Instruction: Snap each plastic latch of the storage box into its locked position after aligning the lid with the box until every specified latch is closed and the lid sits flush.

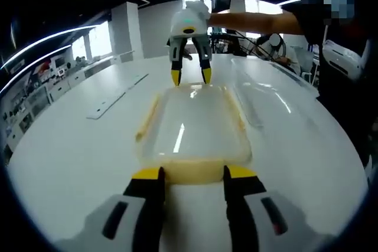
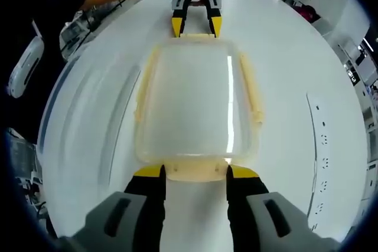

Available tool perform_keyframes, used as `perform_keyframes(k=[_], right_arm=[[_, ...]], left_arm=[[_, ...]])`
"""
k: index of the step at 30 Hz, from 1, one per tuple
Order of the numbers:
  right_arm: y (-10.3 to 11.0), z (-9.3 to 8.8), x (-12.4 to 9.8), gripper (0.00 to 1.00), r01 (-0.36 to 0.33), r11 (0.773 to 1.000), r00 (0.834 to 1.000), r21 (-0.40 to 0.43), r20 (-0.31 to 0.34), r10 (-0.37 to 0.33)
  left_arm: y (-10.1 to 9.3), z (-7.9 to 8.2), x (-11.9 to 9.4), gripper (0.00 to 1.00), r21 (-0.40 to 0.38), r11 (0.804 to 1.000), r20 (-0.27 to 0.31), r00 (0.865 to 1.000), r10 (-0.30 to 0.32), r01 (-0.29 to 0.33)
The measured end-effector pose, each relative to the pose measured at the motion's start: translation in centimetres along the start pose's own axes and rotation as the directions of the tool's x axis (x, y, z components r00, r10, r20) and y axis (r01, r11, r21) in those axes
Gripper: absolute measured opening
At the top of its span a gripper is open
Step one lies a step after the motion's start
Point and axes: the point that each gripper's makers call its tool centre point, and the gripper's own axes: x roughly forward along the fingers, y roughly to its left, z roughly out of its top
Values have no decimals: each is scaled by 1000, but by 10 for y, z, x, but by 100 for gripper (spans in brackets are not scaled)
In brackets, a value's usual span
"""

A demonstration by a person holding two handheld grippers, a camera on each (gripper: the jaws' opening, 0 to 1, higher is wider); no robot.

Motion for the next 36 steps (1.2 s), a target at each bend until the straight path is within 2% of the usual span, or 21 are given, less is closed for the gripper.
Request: perform_keyframes(k=[11, 21, 28, 34, 36], right_arm=[[-1, 2, 0, 39, -9, 1000, 1000, -14, 6, 9], [1, 3, -1, 39, -16, 1000, 1000, -22, -14, 15], [2, 3, -1, 38, -17, 999, 999, -27, -36, 16], [2, 2, -1, 38, -16, 1000, 1000, -27, -1, 16], [3, 2, -1, 38, -15, 1000, 1000, -19, 14, 16]], left_arm=[[-4, -1, 0, 39, -42, 999, 45, 999, -8, 10], [-6, -1, -1, 39, -48, 999, -2, 1000, -8, 7], [-8, -1, 0, 39, -54, 999, -4, 1000, -4, 4], [-9, -2, 0, 39, -52, 999, 25, 1000, 2, -1], [-9, -1, 1, 39, -79, 997, 43, 999, 4, -1]])
